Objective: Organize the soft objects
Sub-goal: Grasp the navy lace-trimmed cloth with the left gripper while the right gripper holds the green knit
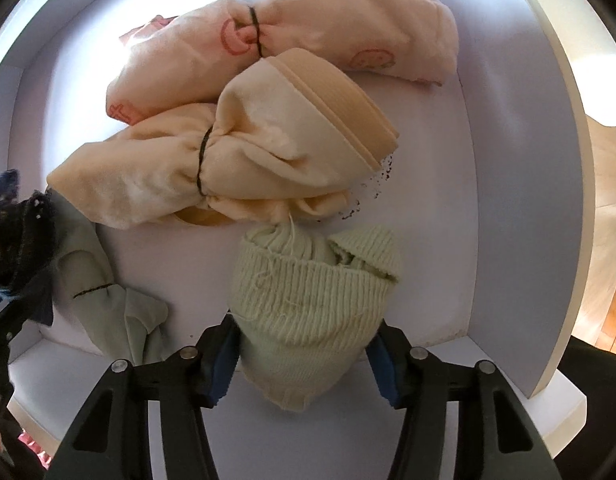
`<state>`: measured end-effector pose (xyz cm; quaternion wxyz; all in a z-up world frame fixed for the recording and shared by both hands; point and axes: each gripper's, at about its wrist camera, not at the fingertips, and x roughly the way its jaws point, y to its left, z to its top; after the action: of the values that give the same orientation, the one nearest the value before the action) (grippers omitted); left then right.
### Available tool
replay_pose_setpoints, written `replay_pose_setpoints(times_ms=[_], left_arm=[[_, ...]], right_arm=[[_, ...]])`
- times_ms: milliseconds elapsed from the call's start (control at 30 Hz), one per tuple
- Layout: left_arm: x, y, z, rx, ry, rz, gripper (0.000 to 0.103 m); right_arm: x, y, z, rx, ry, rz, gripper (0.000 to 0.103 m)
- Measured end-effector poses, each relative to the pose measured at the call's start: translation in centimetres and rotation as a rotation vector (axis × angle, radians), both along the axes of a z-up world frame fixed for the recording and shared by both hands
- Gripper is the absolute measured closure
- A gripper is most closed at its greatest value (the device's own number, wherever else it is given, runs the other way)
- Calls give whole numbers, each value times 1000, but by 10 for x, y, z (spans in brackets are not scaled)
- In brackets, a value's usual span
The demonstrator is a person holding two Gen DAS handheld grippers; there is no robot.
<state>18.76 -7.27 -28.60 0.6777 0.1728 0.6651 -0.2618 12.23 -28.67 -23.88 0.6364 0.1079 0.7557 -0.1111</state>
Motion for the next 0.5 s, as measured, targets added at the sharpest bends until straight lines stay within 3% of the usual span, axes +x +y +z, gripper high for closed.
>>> replay_pose_setpoints(times_ms=[100, 267, 500], left_arm=[[-1, 12, 10, -77, 19, 86, 75], [-10, 24, 27, -158, 16, 148, 75], [-28, 48, 65, -256, -49, 206, 75]], right_arm=[[-1, 3, 1, -3, -5, 7, 46], [-1, 8, 2, -7, -11, 28, 46], [-3, 13, 8, -9, -15, 40, 46]])
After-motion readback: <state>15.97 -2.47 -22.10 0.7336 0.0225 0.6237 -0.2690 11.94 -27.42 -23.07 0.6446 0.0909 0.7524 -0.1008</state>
